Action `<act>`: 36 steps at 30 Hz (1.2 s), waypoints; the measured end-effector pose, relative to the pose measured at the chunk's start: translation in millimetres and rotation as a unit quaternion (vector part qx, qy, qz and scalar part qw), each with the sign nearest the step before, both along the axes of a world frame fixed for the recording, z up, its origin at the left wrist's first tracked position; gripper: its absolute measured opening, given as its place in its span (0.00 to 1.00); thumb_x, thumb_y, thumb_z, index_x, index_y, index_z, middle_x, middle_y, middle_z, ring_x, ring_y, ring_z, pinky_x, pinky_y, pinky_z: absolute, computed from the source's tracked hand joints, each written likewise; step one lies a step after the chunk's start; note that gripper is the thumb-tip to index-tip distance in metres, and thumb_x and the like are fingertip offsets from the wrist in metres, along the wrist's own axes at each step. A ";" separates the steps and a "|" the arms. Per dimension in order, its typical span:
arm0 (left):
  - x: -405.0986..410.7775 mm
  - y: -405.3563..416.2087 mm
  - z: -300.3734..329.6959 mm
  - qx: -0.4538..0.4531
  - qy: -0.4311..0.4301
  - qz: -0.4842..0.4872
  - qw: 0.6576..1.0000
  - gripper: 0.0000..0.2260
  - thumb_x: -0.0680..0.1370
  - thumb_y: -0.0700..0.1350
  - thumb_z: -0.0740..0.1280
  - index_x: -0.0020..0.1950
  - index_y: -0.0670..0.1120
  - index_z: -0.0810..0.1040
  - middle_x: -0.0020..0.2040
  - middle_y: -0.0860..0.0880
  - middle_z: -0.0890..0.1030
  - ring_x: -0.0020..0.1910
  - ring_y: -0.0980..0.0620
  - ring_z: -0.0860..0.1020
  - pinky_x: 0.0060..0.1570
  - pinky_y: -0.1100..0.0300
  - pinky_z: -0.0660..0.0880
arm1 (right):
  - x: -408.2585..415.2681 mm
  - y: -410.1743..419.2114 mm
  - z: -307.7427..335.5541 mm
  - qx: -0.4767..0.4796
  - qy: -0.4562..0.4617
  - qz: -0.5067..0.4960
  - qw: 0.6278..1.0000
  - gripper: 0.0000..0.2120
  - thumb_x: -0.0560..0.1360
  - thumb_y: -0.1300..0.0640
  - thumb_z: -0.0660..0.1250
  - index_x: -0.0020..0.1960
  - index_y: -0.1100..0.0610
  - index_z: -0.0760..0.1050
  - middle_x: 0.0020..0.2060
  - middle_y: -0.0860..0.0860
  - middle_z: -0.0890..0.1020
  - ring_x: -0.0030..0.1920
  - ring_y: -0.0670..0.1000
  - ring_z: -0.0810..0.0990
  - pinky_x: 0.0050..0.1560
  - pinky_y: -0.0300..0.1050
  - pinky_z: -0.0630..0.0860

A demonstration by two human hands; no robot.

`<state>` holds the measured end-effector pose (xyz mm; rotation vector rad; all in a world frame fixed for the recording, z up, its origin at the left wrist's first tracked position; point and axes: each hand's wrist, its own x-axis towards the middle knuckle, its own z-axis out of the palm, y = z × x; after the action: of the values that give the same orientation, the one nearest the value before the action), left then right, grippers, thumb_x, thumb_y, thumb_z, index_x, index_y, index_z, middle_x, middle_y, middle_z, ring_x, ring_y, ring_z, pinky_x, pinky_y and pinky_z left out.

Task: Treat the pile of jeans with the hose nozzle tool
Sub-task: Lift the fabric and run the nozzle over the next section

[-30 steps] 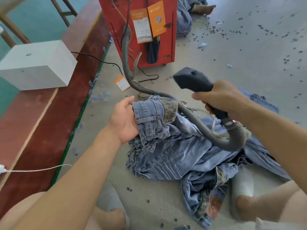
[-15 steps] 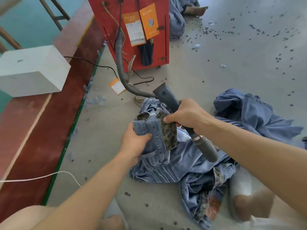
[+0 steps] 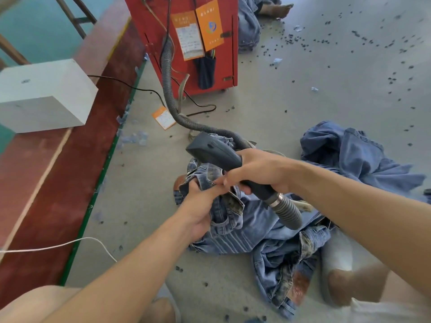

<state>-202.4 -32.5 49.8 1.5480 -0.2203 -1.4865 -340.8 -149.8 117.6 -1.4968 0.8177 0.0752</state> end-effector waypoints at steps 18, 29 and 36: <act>-10.4 -13.9 0.0 0.052 -0.091 -0.047 0.993 0.12 0.71 0.28 0.71 0.53 0.35 0.83 0.42 0.45 0.86 0.43 0.50 0.83 0.36 0.61 0.76 | -9.6 9.3 -51.8 -0.254 0.155 -0.156 0.942 0.13 0.68 0.52 0.77 0.44 0.54 0.74 0.35 0.50 0.80 0.36 0.50 0.80 0.31 0.43 0.70; -7.6 -4.5 -1.7 0.029 -0.192 -0.136 0.971 0.36 0.65 0.46 0.82 0.67 0.50 0.67 0.58 0.49 0.83 0.55 0.50 0.83 0.51 0.54 0.83 | 14.9 19.2 -51.9 -0.234 0.124 -0.157 0.951 0.21 0.65 0.51 0.83 0.47 0.52 0.73 0.39 0.47 0.81 0.40 0.46 0.80 0.32 0.40 0.71; 6.8 -9.5 4.9 -0.003 -0.129 -0.065 0.990 0.26 0.73 0.25 0.61 0.68 0.45 0.73 0.59 0.38 0.82 0.58 0.38 0.82 0.57 0.41 0.81 | 9.1 13.1 -56.2 -0.219 0.106 -0.179 0.953 0.15 0.69 0.55 0.78 0.45 0.54 0.72 0.38 0.51 0.80 0.39 0.50 0.79 0.33 0.44 0.72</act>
<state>-195.6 -42.0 54.6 1.7473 -0.4827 -1.3789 -331.7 -136.7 61.4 -1.7451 1.3335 -0.2346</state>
